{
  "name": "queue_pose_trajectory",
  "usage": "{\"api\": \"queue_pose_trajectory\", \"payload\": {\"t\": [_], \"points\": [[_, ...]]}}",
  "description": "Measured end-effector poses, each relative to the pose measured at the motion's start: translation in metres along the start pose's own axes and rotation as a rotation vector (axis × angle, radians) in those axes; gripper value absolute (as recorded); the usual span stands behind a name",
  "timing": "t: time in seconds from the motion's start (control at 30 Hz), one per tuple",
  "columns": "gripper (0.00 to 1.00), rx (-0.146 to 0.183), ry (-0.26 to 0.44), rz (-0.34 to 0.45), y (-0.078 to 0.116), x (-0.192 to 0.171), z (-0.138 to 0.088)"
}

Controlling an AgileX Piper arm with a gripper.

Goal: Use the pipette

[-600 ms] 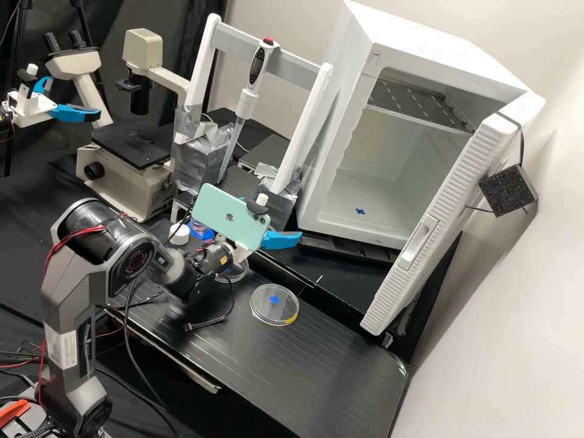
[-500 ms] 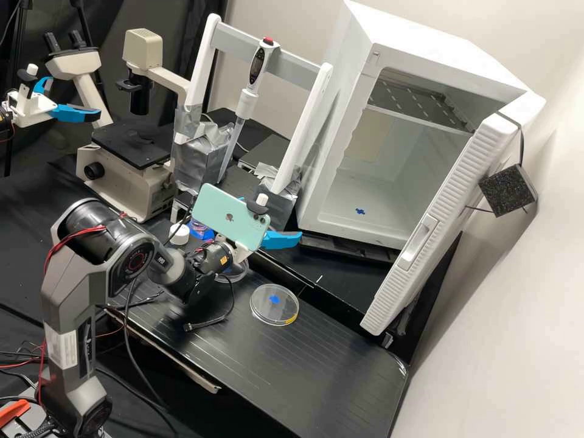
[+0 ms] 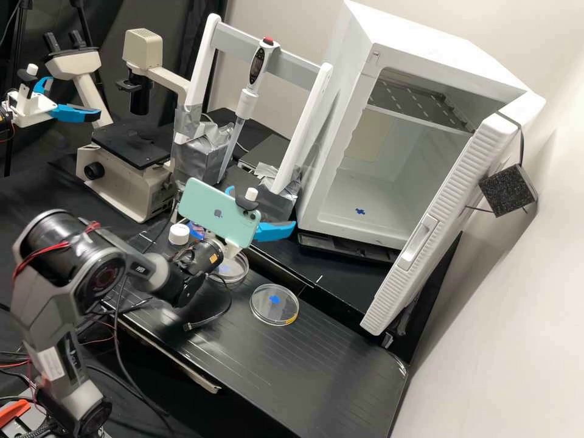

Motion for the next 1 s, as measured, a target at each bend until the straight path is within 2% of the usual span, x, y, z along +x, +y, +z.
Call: {"api": "queue_pose_trajectory", "payload": {"t": [0.1, 0.3, 0.4, 0.53, 0.63, 0.73, 0.87, 1.0], "points": [[1.00, 0.019, 0.107, 0.027, 0.010, -0.011, -0.027], [1.00, 0.023, 0.270, 0.042, 0.025, -0.013, -0.079], [1.00, -0.007, 0.314, 0.021, 0.027, -0.008, -0.104], [1.00, -0.057, 0.329, 0.023, 0.032, 0.000, -0.129], [1.00, -0.075, 0.329, 0.031, 0.035, 0.008, -0.144], [1.00, -0.091, 0.307, 0.028, 0.035, 0.022, -0.152], [1.00, -0.122, 0.267, -0.018, 0.033, 0.047, -0.159], [1.00, -0.128, 0.239, -0.049, 0.031, 0.067, -0.164]]}}
